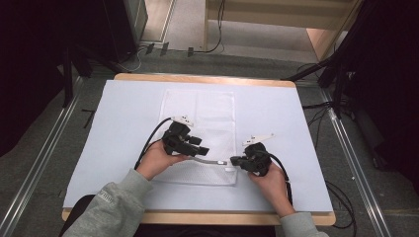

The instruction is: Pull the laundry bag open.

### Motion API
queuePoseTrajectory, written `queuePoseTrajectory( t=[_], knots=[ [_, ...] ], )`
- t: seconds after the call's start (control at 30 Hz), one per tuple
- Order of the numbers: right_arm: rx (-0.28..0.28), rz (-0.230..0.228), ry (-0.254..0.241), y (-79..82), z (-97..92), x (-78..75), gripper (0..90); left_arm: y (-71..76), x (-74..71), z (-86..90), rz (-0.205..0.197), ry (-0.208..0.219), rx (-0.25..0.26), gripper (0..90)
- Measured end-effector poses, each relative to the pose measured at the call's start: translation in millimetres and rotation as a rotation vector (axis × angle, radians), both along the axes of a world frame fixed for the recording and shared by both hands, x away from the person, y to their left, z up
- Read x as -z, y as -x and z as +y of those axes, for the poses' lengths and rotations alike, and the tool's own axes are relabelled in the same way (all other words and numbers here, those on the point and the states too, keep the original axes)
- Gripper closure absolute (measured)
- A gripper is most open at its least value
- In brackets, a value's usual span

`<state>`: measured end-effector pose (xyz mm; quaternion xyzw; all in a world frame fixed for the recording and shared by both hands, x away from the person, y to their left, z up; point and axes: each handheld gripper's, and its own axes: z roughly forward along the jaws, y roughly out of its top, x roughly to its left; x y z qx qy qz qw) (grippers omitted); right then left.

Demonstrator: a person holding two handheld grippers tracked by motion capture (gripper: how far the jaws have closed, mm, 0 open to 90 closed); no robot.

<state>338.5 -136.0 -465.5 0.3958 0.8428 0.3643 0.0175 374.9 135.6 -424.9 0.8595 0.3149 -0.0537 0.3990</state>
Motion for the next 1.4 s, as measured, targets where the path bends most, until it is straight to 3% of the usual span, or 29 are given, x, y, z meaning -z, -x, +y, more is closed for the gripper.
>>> queuePoseTrajectory(
  t=[0.1,0.27,0.4,0.53,0.67,0.77,0.93,1.1,1.4],
  knots=[
    [-0.007,-0.007,0.002,0.4,3.7,2.9,90.0,0.7,3.6,-7.5,-0.004,-0.018,0.019,45.3],
    [-0.026,-0.066,0.021,6.0,5.6,4.4,88.3,1.8,9.5,-17.4,-0.009,-0.048,0.039,50.6],
    [-0.013,-0.062,0.008,6.4,4.4,5.6,90.0,1.1,15.9,-23.9,-0.006,-0.067,0.046,55.3],
    [-0.008,-0.052,-0.01,6.0,3.0,6.8,90.0,1.6,19.9,-29.4,0.014,-0.062,0.063,62.8],
    [-0.01,-0.054,-0.011,6.3,2.8,7.2,90.0,2.8,23.7,-34.7,0.0,-0.054,0.068,75.9],
    [-0.019,-0.063,-0.004,6.2,2.9,7.1,90.0,2.1,26.8,-37.6,0.016,-0.044,0.068,79.7],
    [-0.021,-0.062,-0.001,5.9,3.0,6.8,90.0,3.4,32.5,-41.9,0.032,-0.046,0.067,78.2],
    [-0.021,-0.063,0.003,6.1,3.3,6.5,90.0,5.4,36.7,-47.5,0.024,-0.075,0.084,76.2],
    [-0.02,-0.061,0.0,6.0,3.3,6.5,90.0,9.6,40.2,-53.1,0.018,-0.076,0.102,76.5]
  ],
)
